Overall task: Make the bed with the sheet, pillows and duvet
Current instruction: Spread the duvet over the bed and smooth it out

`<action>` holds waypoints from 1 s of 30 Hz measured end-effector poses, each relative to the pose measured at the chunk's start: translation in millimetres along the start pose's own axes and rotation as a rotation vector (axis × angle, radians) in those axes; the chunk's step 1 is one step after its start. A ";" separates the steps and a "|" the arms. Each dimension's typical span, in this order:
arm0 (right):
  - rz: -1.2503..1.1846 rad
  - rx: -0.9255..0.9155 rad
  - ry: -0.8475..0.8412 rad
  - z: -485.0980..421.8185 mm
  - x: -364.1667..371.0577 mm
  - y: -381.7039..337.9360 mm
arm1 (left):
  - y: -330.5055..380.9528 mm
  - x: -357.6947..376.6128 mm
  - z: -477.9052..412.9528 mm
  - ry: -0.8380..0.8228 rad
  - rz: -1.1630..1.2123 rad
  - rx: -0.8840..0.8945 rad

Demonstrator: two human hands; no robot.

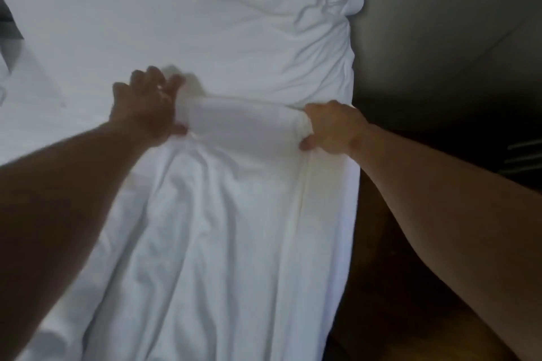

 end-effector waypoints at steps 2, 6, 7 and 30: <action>0.232 0.061 -0.062 17.5 28.6 17.1 | 21.4 29.7 38.3 -0.087 0.015 -0.063; 0.280 -0.083 0.192 86.4 69.5 -35.1 | 70.7 92.5 171.6 -0.253 0.072 -0.015; 0.156 -0.231 0.222 122.7 92.0 -73.0 | 79.4 94.1 204.9 -0.245 0.108 -0.004; -0.296 -0.627 -0.210 625.9 239.6 -370.8 | 33.8 -63.5 828.7 0.033 0.700 -0.314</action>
Point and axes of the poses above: each hand's wrist, its own z-axis away from the middle knuckle, its own x-axis out of the palm, y = z × x, the point moved 10 cm from there along -z, towards the middle knuckle, and after that the axes turned 14 degrees about y, right-handed, at the moved point
